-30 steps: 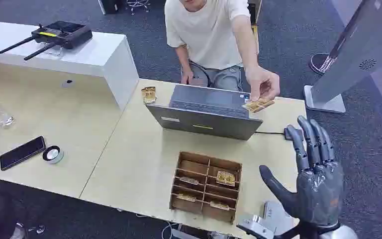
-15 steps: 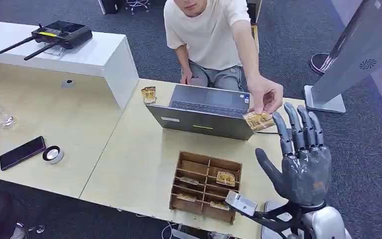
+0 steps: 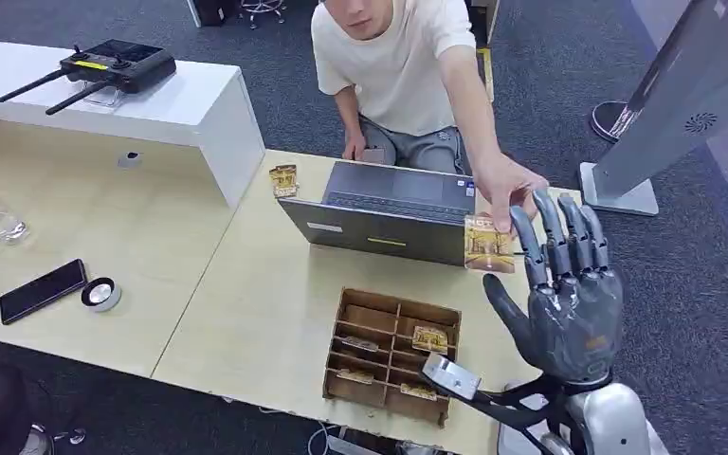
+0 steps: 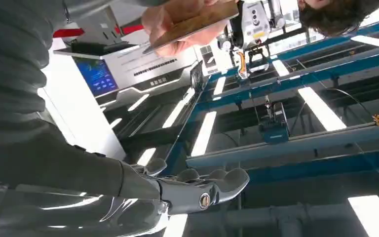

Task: Pass the card to the sensor for recognition and then transmit it.

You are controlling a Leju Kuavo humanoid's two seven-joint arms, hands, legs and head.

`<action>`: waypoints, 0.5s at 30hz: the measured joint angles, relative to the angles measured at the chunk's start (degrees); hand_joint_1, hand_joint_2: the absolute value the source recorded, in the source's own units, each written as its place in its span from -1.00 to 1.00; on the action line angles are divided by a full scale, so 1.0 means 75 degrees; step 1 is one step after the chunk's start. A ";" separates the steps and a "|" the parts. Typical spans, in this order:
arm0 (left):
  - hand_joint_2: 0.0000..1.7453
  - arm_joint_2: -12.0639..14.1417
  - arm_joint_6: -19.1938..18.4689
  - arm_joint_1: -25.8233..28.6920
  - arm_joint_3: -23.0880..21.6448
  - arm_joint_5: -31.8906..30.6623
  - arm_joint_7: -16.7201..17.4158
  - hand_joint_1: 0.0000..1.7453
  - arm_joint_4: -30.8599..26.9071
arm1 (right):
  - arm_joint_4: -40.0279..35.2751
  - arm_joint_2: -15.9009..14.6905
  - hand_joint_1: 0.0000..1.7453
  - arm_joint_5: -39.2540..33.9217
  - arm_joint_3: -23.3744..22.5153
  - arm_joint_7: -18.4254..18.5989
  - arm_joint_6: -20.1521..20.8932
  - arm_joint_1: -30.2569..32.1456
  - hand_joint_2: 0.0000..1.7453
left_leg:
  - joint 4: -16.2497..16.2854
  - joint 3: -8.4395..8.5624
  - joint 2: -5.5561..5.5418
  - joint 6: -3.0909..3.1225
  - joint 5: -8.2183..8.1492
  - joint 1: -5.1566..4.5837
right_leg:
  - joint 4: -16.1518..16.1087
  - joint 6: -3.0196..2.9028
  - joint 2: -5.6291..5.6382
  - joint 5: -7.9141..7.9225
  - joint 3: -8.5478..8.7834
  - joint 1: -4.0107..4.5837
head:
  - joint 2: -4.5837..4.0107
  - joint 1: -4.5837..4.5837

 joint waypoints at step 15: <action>1.00 0.0105 -0.0113 0.0039 -0.0160 -0.0157 0.0218 -1.00 -0.0239 | 0.0186 0.0055 0.82 0.0146 0.0012 0.0058 -0.0015 -0.0094 1.00 | 0.0000 -0.0001 0.0000 0.0000 0.0000 0.0000 | 0.0000 0.0000 0.0000 0.0000 0.0000 0.0001 | 0.0000 0.0000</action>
